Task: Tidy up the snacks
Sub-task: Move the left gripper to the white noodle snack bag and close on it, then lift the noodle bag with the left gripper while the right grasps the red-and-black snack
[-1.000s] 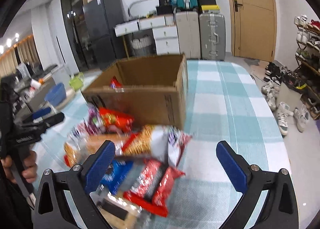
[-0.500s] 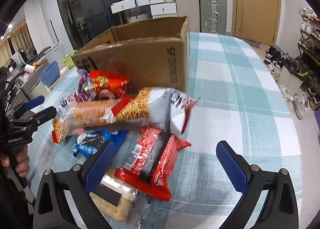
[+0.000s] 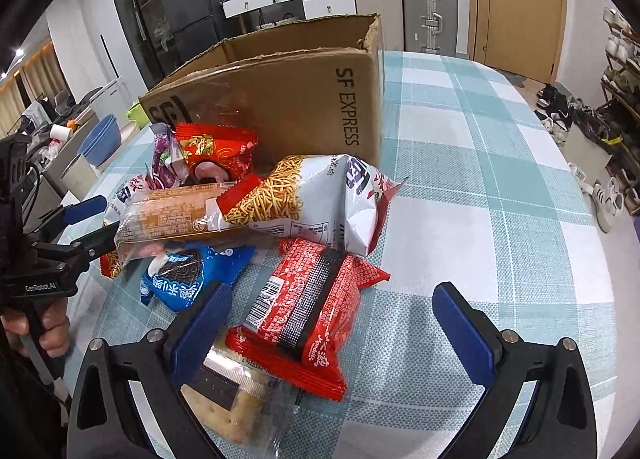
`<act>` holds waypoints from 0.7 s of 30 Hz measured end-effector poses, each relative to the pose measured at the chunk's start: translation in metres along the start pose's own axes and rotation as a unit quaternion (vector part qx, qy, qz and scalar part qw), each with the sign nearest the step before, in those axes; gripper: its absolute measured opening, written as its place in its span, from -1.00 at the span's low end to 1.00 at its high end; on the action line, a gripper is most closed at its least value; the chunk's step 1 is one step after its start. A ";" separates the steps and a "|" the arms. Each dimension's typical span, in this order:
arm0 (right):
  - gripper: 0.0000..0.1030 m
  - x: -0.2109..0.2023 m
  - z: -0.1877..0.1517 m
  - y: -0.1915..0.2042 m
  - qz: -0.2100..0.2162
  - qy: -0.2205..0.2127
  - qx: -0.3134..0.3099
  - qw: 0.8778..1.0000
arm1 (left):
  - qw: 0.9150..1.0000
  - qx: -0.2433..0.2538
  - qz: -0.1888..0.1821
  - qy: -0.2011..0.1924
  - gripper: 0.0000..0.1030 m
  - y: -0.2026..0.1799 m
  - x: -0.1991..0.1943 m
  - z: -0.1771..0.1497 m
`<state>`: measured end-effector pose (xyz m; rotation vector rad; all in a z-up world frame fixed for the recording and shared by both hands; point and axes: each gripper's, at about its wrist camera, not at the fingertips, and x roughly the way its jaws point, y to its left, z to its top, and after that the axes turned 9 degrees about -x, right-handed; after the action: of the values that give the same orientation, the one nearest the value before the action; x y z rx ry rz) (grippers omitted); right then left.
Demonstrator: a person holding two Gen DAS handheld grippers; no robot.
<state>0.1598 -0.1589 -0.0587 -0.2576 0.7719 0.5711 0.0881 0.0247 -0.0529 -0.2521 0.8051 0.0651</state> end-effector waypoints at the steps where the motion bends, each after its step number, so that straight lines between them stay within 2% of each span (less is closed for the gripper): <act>1: 0.99 0.000 0.000 -0.001 0.001 0.000 0.001 1.000 | 1.000 0.000 0.000 0.002 0.99 0.000 0.001 0.000; 4: 0.98 0.001 -0.001 -0.001 0.003 0.001 0.002 1.000 | 1.000 -0.003 -0.004 0.008 0.85 0.000 0.004 0.000; 7: 0.93 0.001 0.000 -0.001 0.007 0.001 0.000 1.000 | 1.000 -0.007 -0.023 0.020 0.58 0.001 0.007 -0.001; 9: 0.88 0.001 -0.001 0.000 0.011 0.001 -0.002 1.000 | 0.999 -0.008 -0.037 0.024 0.29 0.001 0.009 0.000; 11: 0.80 0.002 -0.002 0.002 0.015 0.001 -0.003 1.000 | 0.999 -0.005 -0.047 0.026 0.09 -0.002 0.008 -0.001; 14: 0.59 0.004 -0.002 0.004 0.020 0.002 -0.003 1.000 | 0.999 0.001 -0.040 0.023 -0.04 -0.005 0.007 -0.002; 18: 0.41 0.005 -0.002 0.005 0.018 0.001 0.000 1.000 | 0.999 -0.004 -0.038 0.020 -0.08 -0.003 0.004 -0.004; 21: 0.35 0.005 -0.003 0.006 0.020 0.000 0.001 1.000 | 0.999 -0.009 -0.032 0.015 -0.09 0.001 0.001 -0.004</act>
<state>0.1579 -0.1535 -0.0648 -0.2407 0.7791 0.6087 0.0859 0.0245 -0.0564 -0.2963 0.8264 0.0086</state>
